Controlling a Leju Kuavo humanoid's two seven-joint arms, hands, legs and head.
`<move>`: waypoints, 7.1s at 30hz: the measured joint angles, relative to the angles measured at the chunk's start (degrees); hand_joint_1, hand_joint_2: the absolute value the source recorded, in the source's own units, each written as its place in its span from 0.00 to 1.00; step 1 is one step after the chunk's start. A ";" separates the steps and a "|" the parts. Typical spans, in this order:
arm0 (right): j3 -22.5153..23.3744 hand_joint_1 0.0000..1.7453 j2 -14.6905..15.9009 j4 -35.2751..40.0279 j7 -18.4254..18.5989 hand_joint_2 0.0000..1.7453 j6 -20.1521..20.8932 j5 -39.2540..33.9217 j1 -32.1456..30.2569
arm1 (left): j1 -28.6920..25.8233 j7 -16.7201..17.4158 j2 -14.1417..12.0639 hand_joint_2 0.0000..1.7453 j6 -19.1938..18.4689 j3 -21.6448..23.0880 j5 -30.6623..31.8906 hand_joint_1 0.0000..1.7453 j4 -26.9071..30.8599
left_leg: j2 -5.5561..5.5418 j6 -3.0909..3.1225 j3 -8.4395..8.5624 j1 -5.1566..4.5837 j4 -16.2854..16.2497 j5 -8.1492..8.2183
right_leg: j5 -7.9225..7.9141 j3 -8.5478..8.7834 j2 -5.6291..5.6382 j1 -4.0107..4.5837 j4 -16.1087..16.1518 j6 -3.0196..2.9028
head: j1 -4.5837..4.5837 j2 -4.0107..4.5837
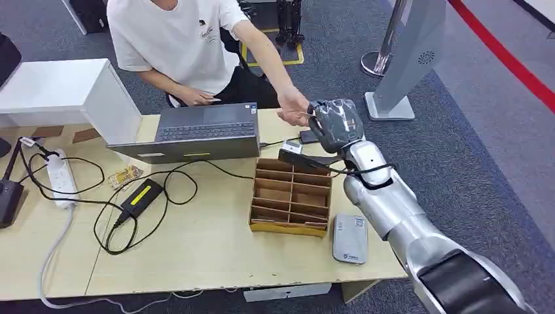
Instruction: Pass the card to the sensor for recognition and then transmit it.
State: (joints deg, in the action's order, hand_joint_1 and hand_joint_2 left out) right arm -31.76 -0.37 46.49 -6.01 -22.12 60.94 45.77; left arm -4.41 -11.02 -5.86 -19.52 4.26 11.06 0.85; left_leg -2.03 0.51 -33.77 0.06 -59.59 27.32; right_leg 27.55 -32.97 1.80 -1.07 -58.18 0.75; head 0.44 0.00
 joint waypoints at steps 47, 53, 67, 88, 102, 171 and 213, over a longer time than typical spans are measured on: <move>24.20 1.00 19.28 37.68 -7.61 1.00 -13.53 -3.04 -55.48 | -1.48 0.09 3.23 1.00 2.14 -0.52 -9.97 0.00 0.00 | -0.30 0.07 -0.11 -0.04 0.02 0.14 | 0.10 0.05 -0.30 0.00 0.21 0.04 | -0.02 0.00; 23.63 1.00 17.62 36.48 -7.65 1.00 -13.42 -5.09 -57.53 | -1.55 0.07 3.32 1.00 1.92 -0.52 -10.99 0.00 0.00 | -0.29 0.07 -0.10 -0.04 0.02 0.14 | 0.10 0.06 -0.29 0.00 0.21 0.04 | -0.02 -0.02; 18.48 1.00 15.21 28.96 -7.30 1.00 -13.99 -7.84 -57.30 | -1.75 0.00 3.30 1.00 1.57 -0.52 -12.41 0.00 0.00 | -0.28 0.07 -0.10 -0.04 0.03 0.14 | 0.10 0.06 -0.28 0.01 0.21 0.04 | -0.02 0.00; 13.73 1.00 13.20 25.51 -8.35 1.00 -14.12 -9.94 -53.52 | -1.77 -0.04 3.02 1.00 1.09 -0.48 -13.11 0.00 0.00 | -0.23 0.06 -0.08 -0.03 0.03 0.13 | 0.10 0.08 -0.25 0.01 0.20 0.03 | -0.02 0.00; 10.93 1.00 10.40 26.19 -7.52 1.00 -13.12 -3.70 -36.06 | -1.32 -0.15 1.29 1.00 -0.02 1.83 -10.10 0.00 0.00 | 0.05 -0.13 -0.04 -0.02 0.03 -0.10 | -0.17 -0.02 -0.02 0.02 0.09 -0.14 | -0.02 0.00; 5.12 0.00 9.71 4.05 2.71 1.00 -8.02 7.98 2.31 | -0.16 0.09 -0.07 1.00 1.07 5.79 -7.13 0.00 0.00 | -0.27 -0.20 -0.48 0.11 -0.09 -0.34 | -0.39 -0.36 -0.26 0.16 0.17 -0.31 | 0.00 0.00; 24.87 0.00 26.12 62.86 -4.77 1.00 -14.05 -1.97 -68.25 | -1.92 -0.04 3.85 1.00 2.53 4.33 -19.47 0.00 0.00 | -0.49 -0.08 -0.31 0.09 -0.01 0.13 | 0.14 -0.08 -0.50 0.17 0.22 -0.15 | 0.00 0.00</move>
State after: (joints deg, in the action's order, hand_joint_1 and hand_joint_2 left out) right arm -6.89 25.75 109.35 -10.78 -36.17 58.97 -22.48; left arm -6.33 -11.06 -2.01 -16.98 8.59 -8.42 0.85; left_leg -2.51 0.43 -34.08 0.15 -59.60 27.45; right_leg 27.70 -33.04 1.30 -0.90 -57.95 0.61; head 0.44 0.00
